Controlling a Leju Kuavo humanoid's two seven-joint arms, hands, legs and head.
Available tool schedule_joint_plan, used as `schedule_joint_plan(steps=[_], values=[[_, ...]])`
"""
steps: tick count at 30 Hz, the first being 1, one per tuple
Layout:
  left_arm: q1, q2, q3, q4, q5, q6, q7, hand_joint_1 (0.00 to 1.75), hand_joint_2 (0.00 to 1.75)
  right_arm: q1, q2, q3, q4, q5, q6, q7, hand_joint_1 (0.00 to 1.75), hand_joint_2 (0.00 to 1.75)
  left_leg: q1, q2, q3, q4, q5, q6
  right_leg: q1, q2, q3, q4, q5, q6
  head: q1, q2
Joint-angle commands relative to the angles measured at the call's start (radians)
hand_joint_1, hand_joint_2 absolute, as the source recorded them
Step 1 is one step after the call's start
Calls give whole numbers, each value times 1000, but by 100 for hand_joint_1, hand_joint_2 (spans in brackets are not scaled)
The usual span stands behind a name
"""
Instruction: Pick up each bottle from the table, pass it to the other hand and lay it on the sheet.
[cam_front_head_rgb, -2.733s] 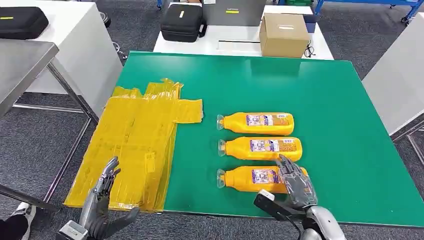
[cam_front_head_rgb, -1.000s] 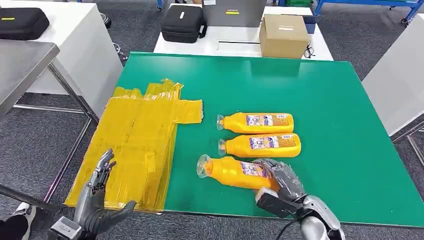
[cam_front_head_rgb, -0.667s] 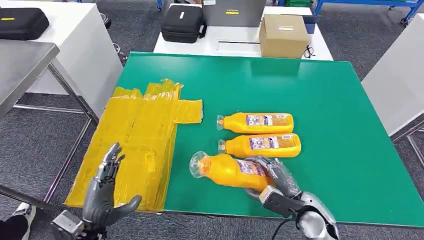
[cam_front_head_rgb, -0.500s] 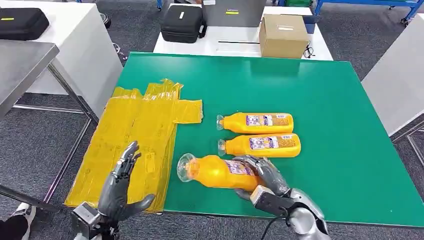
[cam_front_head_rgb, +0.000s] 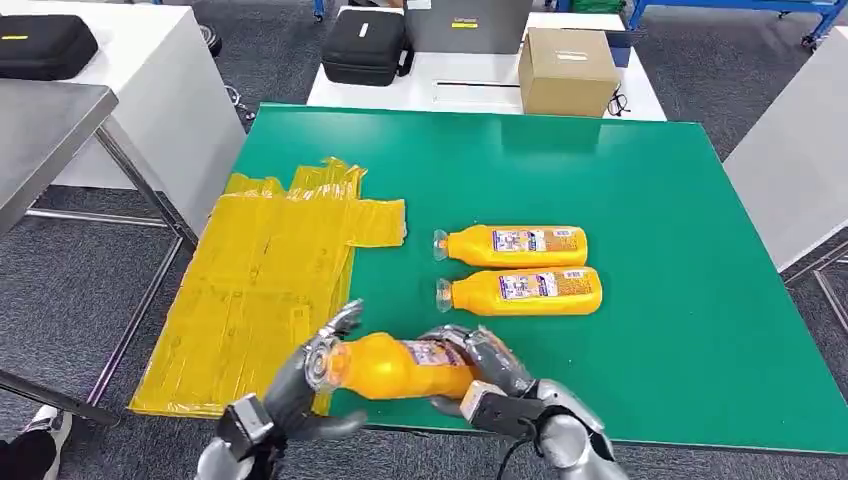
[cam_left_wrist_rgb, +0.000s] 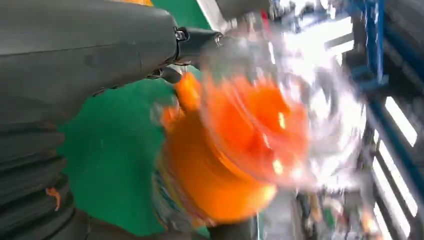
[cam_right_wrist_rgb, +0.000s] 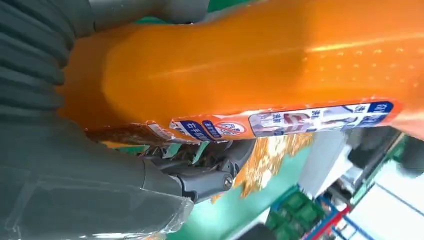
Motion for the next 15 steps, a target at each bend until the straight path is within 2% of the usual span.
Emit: schedule_joint_plan(steps=[1, 9, 15], values=[[-65, 113, -193, 130, -2, -23, -23, 0, 175, -45, -21, 96, 134, -25, 6, 4, 166, 175, 0, 0, 4, -2, 0, -1, 0, 0, 3, -2, 0, -1, 0, 0], [-68, 118, -203, 126, -2, -32, -30, 0, 175, -49, -21, 98, 142, -30, 15, 10, 164, 175, 1, 1, 3, -1, -1, -1, 1, 2, 3, -1, 0, -1, 0, 0], [-69, 116, -222, 122, -11, -21, -31, 0, 175, -42, -20, 123, 162, -28, 3, 16, 175, 175, 1, 1, 3, -1, -1, -1, 1, 1, 3, -1, -1, -1, 0, 0]])
